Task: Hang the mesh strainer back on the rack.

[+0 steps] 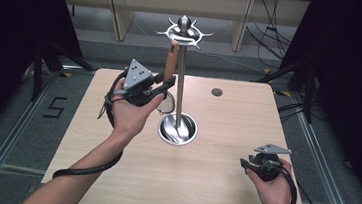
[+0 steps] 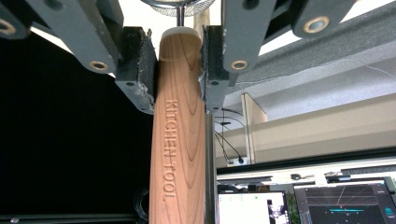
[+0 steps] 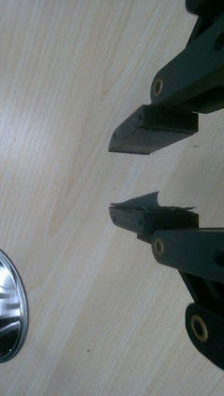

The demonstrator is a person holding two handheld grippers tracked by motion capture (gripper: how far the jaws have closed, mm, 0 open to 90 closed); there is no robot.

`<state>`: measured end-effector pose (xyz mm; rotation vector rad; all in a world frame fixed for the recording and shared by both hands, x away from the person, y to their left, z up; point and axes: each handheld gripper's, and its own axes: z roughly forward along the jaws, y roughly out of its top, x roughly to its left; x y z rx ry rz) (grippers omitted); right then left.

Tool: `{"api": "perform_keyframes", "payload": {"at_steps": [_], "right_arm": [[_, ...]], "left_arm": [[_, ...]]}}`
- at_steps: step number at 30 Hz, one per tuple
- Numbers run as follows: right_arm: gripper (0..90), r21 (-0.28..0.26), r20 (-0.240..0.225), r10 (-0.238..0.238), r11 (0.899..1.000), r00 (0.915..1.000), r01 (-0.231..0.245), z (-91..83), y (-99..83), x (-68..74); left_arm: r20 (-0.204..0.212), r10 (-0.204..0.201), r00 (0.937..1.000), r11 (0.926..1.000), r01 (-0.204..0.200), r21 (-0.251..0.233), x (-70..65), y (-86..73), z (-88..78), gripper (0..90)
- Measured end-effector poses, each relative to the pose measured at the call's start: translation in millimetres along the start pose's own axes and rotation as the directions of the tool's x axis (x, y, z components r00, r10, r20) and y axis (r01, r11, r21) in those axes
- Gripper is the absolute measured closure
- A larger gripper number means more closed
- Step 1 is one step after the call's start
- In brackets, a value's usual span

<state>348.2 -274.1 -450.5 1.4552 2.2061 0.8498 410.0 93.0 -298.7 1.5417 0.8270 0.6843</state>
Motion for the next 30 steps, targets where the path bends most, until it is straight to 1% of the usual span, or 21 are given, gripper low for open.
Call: {"api": "perform_keyframes", "payload": {"at_steps": [5,6,7,10,14,15,16,18,20,22,23,24,25,26,28,29,30], "right_arm": [[63.0,0.001,0.000,0.002,1.000,1.0000,-0.002,-0.1,0.0,0.2],[62.9,0.004,0.000,0.012,1.000,0.9999,-0.012,-0.3,0.0,0.9],[62.9,-0.002,0.001,-0.003,1.000,1.0000,0.003,0.2,0.1,-0.2],[63.0,0.002,0.000,0.004,1.000,1.0000,-0.004,0.1,0.0,0.3],[62.9,0.000,0.000,0.001,1.000,1.0000,-0.001,0.3,0.0,0.0],[62.9,0.002,0.000,0.004,1.000,1.0000,-0.004,0.3,0.0,0.2],[62.9,0.008,0.000,0.021,1.000,0.9998,-0.021,-0.1,-0.1,1.7],[62.8,0.000,-0.001,-0.003,1.000,1.0000,0.003,0.6,0.0,-0.2],[62.8,0.004,-0.009,0.012,1.000,0.9999,-0.012,0.8,-0.1,0.8],[62.8,0.005,-0.009,0.011,1.000,0.9999,-0.011,0.8,0.0,0.7],[62.7,0.009,-0.009,0.023,1.000,0.9997,-0.023,0.6,-0.1,1.8],[62.7,0.004,-0.009,0.008,1.000,0.9999,-0.008,1.0,0.0,0.9],[62.7,-0.011,-0.003,-0.020,1.000,0.9998,0.020,1.9,0.2,-0.8],[62.7,0.002,-0.003,0.001,1.000,1.0000,-0.001,1.0,0.1,0.6],[62.6,0.000,-0.007,0.001,1.000,1.0000,-0.001,1.3,0.1,0.5],[62.6,0.005,-0.010,0.013,1.000,0.9999,-0.013,1.0,0.0,0.8],[62.6,0.004,-0.010,0.009,1.000,0.9999,-0.008,1.1,0.0,0.4]], "left_arm": [[0.003,0.005,1.0000,0.9999,-0.005,0.015,0.0,-0.3,3.1,67.6],[0.005,0.008,1.0000,0.9999,-0.008,0.015,0.1,-0.6,3.8,67.6],[0.004,0.008,1.0000,0.9999,-0.008,0.015,0.0,-0.7,4.2,67.6],[0.006,0.006,1.0000,0.9998,-0.006,0.016,-0.1,-0.3,5.4,67.7],[0.005,0.009,0.9999,0.9998,-0.009,0.020,0.1,0.0,6.8,67.6],[0.006,0.009,0.9999,0.9997,-0.009,0.021,0.3,-0.1,7.2,67.5],[0.008,0.007,0.9999,0.9998,-0.007,0.020,0.3,-0.2,7.5,67.4],[0.011,0.007,0.9999,0.9998,-0.007,0.020,0.4,-0.3,7.8,67.3],[0.019,0.008,0.9998,0.9997,-0.009,0.021,0.7,-0.4,8.5,67.3],[0.020,0.008,0.9998,0.9997,-0.009,0.022,0.8,-0.5,8.9,67.2],[0.022,0.009,0.9997,0.9996,-0.010,0.025,1.0,-0.5,9.1,67.1],[0.022,0.008,0.9997,0.9996,-0.008,0.027,1.1,-0.6,9.4,67.0],[0.022,0.007,0.9997,0.9996,-0.008,0.028,1.2,-0.7,9.6,66.8],[0.023,0.007,0.9997,0.9995,-0.008,0.029,1.3,-0.8,9.7,66.7],[0.025,0.007,0.9997,0.9995,-0.008,0.030,1.6,-0.9,9.9,66.7],[0.025,0.007,0.9997,0.9995,-0.008,0.030,1.6,-0.8,10.0,66.7],[0.026,0.006,0.9996,0.9995,-0.007,0.031,1.6,-0.8,10.2,66.7]]}}
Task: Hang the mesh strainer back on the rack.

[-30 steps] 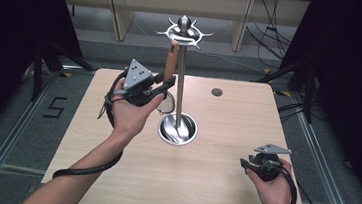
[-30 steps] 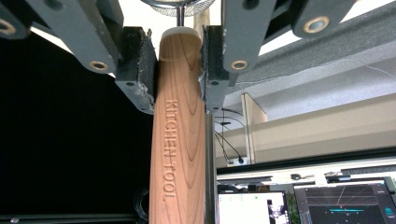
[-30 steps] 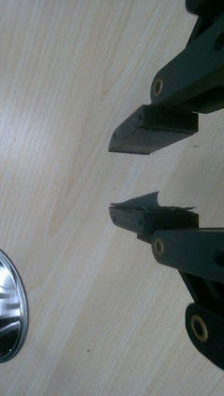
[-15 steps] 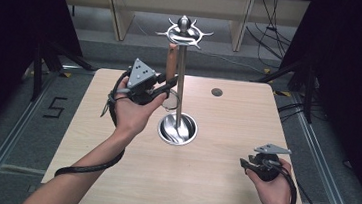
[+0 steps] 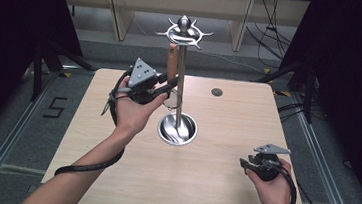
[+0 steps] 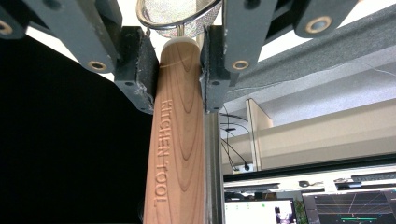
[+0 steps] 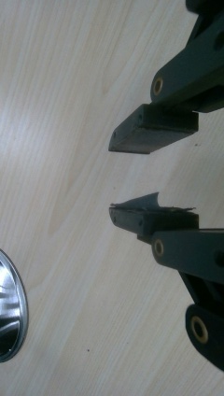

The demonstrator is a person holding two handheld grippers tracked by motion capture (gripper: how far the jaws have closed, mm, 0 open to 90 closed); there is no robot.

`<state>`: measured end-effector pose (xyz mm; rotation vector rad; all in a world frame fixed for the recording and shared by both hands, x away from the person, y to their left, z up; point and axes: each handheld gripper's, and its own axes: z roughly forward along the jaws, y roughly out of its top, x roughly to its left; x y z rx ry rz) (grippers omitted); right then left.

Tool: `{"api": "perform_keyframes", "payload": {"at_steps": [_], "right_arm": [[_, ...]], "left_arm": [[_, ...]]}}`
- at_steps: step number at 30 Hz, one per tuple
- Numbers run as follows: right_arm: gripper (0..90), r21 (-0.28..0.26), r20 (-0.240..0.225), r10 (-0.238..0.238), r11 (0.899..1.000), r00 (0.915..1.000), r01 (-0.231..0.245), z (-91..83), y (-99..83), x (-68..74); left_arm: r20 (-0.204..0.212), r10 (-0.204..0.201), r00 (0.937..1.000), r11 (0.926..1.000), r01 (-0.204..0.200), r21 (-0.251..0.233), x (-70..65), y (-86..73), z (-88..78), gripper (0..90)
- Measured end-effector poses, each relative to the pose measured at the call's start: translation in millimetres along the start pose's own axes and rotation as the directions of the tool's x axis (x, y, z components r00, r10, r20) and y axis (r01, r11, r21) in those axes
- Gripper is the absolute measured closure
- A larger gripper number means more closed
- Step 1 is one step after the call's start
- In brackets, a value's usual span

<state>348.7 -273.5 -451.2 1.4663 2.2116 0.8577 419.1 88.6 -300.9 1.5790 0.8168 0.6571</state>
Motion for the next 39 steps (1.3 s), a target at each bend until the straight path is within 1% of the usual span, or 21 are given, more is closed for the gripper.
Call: {"api": "perform_keyframes", "payload": {"at_steps": [2,3,4,5,10,12,13,18,21,24,25,26,27,29,32,33,35,36,37,38,39], "right_arm": [[62.6,0.004,0.001,0.014,1.000,0.9999,-0.014,-0.3,-0.2,1.3],[62.5,0.001,0.001,0.002,1.000,1.0000,-0.002,-0.1,-0.1,0.6],[62.4,0.000,0.001,0.002,1.000,1.0000,-0.002,-0.1,-0.1,0.6],[62.3,0.006,0.002,0.019,1.000,0.9998,-0.019,-0.6,-0.2,1.7],[62.3,-0.003,0.009,-0.007,1.000,0.9999,0.007,-0.2,-0.2,-0.7],[62.2,-0.002,0.009,-0.003,1.000,1.0000,0.003,-0.3,-0.2,-0.3],[62.2,0.000,0.000,0.004,1.000,1.0000,-0.004,0.0,-0.2,0.2],[62.1,0.001,0.002,0.004,1.000,1.0000,-0.004,-0.2,-0.1,0.1],[61.9,-0.002,0.011,-0.006,1.000,0.9999,0.006,-0.3,-0.2,-0.7],[61.5,-0.001,0.010,0.001,1.000,0.9999,-0.001,-0.7,-0.3,0.0],[61.3,-0.007,0.011,0.003,1.000,0.9999,-0.003,-0.6,-0.5,-0.1],[61.1,-0.010,0.012,-0.008,1.000,0.9999,0.008,-0.4,-0.4,-0.9],[60.9,-0.012,0.012,-0.002,1.000,0.9999,0.002,-0.4,-0.6,-0.9],[60.6,-0.013,0.014,-0.015,1.000,0.9998,0.015,-0.3,-0.6,-2.1],[60.1,-0.012,0.015,-0.013,1.000,0.9998,0.013,-0.6,-0.3,-1.8],[60.0,-0.010,0.014,0.001,1.000,0.9999,-0.001,-1.0,-0.2,-0.6],[59.8,-0.032,0.019,-0.047,0.998,0.9987,0.047,0.9,-0.7,-3.7],[59.7,-0.035,0.017,-0.034,0.999,0.9993,0.035,1.3,-1.0,-3.0],[59.6,-0.038,0.020,-0.040,0.998,0.9990,0.040,1.2,-1.0,-3.2],[59.5,-0.045,0.019,-0.045,0.998,0.9988,0.046,1.8,-1.0,-3.6],[59.4,-0.034,0.022,-0.043,0.998,0.9988,0.044,0.6,-0.7,-3.3]], "left_arm": [[0.005,-0.003,1.0000,1.0000,0.003,0.007,0.0,-0.3,0.7,66.3],[0.006,-0.005,1.0000,1.0000,0.005,0.008,-0.1,-0.5,1.1,65.9],[0.006,-0.005,1.0000,0.9999,0.004,0.010,-0.2,-0.8,1.3,65.5],[0.006,-0.007,1.0000,0.9999,0.007,0.014,-0.2,-1.0,1.4,64.8],[0.008,-0.010,0.9999,0.9999,0.010,0.013,1.2,-0.9,1.7,64.0],[0.007,-0.010,0.9999,0.9998,0.009,0.015,1.6,-0.7,1.8,64.0],[0.007,-0.009,0.9999,0.9998,0.009,0.016,1.8,-0.7,1.9,63.9],[0.008,-0.013,0.9999,0.9998,0.013,0.016,1.8,-0.9,2.6,62.8],[0.010,-0.015,0.9998,0.9997,0.015,0.022,2.2,-1.1,2.2,60.1],[0.013,-0.019,0.9997,0.9996,0.019,0.022,2.6,-1.5,1.1,55.8],[0.016,-0.018,0.9997,0.9995,0.018,0.025,3.1,-1.8,-1.9,53.7],[0.015,-0.024,0.9996,0.9994,0.023,0.027,2.8,-2.0,-3.7,52.2],[0.018,-0.024,0.9996,0.9993,0.023,0.028,2.8,-2.0,-5.0,50.9],[0.023,-0.025,0.9994,0.9992,0.025,0.032,3.1,-1.7,-9.4,48.8],[0.020,-0.024,0.9995,0.9991,0.023,0.036,3.8,-1.7,-17.8,46.4],[0.020,-0.022,0.9996,0.9991,0.021,0.036,4.1,-1.8,-19.7,45.3],[0.017,-0.021,0.9996,0.9990,0.020,0.039,4.9,-2.3,-24.7,42.8],[0.019,-0.019,0.9996,0.9990,0.018,0.041,5.1,-2.8,-27.9,41.5],[0.019,-0.017,0.9997,0.9990,0.016,0.041,5.4,-3.1,-29.8,40.7],[0.021,-0.013,0.9997,0.9992,0.012,0.039,6.0,-3.5,-32.1,40.3],[0.027,0.020,0.9994,0.9994,-0.021,0.027,8.5,-3.2,-33.6,39.6]]}}
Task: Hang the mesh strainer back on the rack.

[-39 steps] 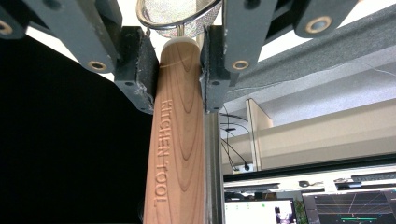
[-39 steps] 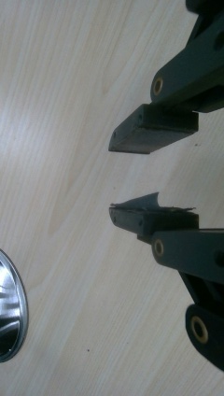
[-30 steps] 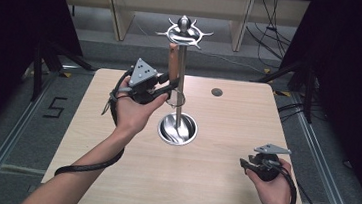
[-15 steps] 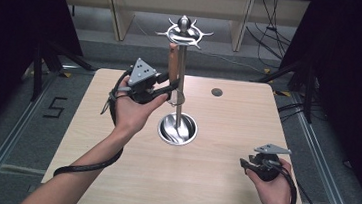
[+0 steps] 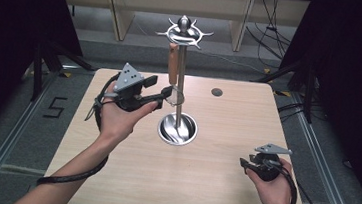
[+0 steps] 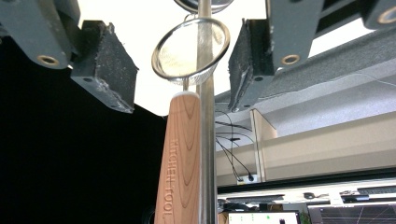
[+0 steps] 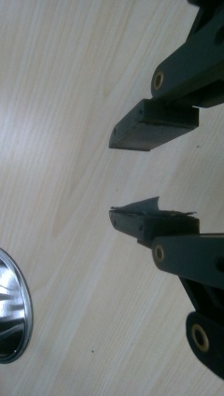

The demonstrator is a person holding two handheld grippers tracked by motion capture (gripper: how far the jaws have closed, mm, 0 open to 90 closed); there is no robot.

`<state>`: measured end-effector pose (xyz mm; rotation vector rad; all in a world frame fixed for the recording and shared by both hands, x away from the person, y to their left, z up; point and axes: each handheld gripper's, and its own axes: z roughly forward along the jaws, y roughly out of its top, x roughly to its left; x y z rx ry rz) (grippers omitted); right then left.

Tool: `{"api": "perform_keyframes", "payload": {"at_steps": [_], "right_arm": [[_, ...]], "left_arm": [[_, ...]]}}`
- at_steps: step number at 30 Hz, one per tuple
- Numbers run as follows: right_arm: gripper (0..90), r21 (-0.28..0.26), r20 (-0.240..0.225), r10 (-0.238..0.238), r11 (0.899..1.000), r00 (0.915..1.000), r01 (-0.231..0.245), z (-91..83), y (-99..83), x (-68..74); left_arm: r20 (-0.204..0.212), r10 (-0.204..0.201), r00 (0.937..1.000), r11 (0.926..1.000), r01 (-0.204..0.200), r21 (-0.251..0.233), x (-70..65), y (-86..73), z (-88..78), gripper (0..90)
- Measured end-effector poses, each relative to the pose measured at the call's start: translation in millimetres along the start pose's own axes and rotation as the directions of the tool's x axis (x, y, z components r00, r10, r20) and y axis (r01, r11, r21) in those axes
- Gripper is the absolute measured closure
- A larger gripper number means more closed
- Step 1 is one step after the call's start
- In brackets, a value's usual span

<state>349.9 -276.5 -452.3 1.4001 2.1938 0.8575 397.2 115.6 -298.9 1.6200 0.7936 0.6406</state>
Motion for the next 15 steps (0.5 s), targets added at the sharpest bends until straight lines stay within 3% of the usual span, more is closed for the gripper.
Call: {"api": "perform_keyframes", "payload": {"at_steps": [1,3,5,15], "right_arm": [[59.2,0.016,-0.007,0.038,0.999,0.9993,-0.038,-1.6,0.8,2.3],[58.9,0.015,-0.009,0.039,0.999,0.9992,-0.039,-1.5,1.0,2.2],[58.5,-0.023,-0.011,0.037,0.999,0.9993,-0.037,0.9,0.8,1.6],[57.2,-0.012,-0.017,0.050,0.999,0.9986,-0.050,0.3,1.2,2.0]], "left_arm": [[0.002,-0.001,1.0000,1.0000,0.001,0.000,0.3,-0.7,-2.2,39.2],[0.007,-0.001,1.0000,1.0000,0.001,0.000,1.2,-2.4,-7.6,38.7],[0.012,0.000,0.9999,1.0000,0.000,0.003,1.9,-4.3,-11.9,38.3],[-0.008,0.007,0.9999,1.0000,-0.007,0.003,11.8,-20.6,-37.4,38.2]]}}
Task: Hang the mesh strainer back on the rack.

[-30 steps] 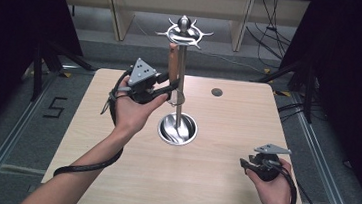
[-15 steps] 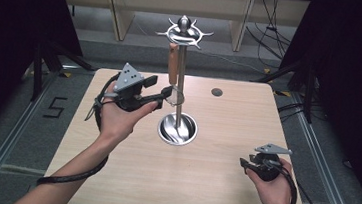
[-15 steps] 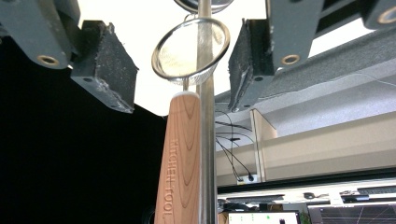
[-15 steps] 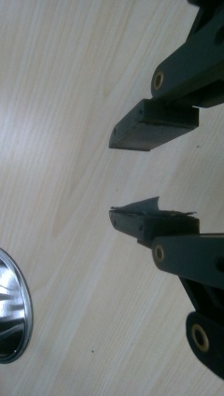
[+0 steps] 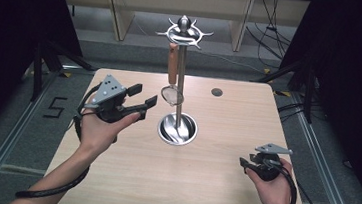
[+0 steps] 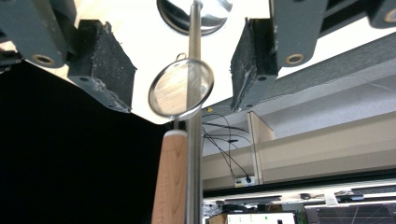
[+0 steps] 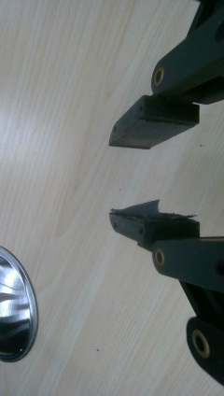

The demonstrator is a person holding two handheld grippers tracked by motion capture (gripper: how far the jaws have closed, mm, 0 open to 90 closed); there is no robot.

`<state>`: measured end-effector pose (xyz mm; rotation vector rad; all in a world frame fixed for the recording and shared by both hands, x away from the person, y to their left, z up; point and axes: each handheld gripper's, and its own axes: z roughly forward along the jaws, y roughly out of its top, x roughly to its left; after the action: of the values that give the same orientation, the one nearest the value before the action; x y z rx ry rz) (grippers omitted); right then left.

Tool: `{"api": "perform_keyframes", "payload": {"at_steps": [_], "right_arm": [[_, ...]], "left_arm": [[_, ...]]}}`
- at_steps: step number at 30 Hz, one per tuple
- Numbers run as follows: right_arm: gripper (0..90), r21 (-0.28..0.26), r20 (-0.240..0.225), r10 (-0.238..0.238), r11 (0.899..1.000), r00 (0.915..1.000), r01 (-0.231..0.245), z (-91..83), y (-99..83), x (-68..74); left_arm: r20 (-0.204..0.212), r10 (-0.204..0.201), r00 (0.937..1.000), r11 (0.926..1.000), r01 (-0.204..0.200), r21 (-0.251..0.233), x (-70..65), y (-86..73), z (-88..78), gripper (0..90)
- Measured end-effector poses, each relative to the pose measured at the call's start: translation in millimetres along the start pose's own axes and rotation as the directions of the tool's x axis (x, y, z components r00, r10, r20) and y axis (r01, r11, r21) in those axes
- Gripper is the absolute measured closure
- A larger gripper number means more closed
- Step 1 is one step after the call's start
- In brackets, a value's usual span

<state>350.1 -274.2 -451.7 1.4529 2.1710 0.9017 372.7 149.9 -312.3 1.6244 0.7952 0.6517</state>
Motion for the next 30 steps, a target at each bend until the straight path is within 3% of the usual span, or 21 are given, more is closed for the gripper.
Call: {"api": "perform_keyframes", "payload": {"at_steps": [7,11,12,13,26,30], "right_arm": [[56.8,-0.003,0.002,-0.002,1.000,1.0000,0.002,-0.2,0.1,-0.3],[56.6,-0.003,-0.001,0.000,1.000,1.0000,0.000,0.5,0.1,-0.1],[56.5,-0.021,-0.001,-0.042,0.999,0.9991,0.042,2.1,-0.7,-2.6],[56.5,0.006,0.002,0.013,1.000,0.9999,-0.013,-0.4,0.1,0.6],[56.3,-0.004,0.000,-0.024,1.000,0.9997,0.024,1.0,1.2,-0.2],[56.3,0.014,0.004,0.003,1.000,1.0000,-0.003,0.2,0.9,2.0]], "left_arm": [[-0.037,0.008,0.9993,0.9997,-0.007,0.025,16.6,-14.5,-15.7,38.1],[-0.061,-0.022,0.9979,0.9992,0.024,0.032,27.4,-23.7,-23.6,37.6],[-0.068,-0.023,0.9974,0.9991,0.025,0.035,30.1,-25.7,-25.5,37.5],[-0.075,-0.025,0.9968,0.9989,0.028,0.038,32.2,-27.9,-27.5,37.5],[-0.120,-0.054,0.9912,0.9960,0.062,0.065,50.7,-62.1,-52.1,37.5],[-0.134,-0.056,0.9894,0.9946,0.067,0.079,54.2,-74.7,-58.7,37.4]]}}
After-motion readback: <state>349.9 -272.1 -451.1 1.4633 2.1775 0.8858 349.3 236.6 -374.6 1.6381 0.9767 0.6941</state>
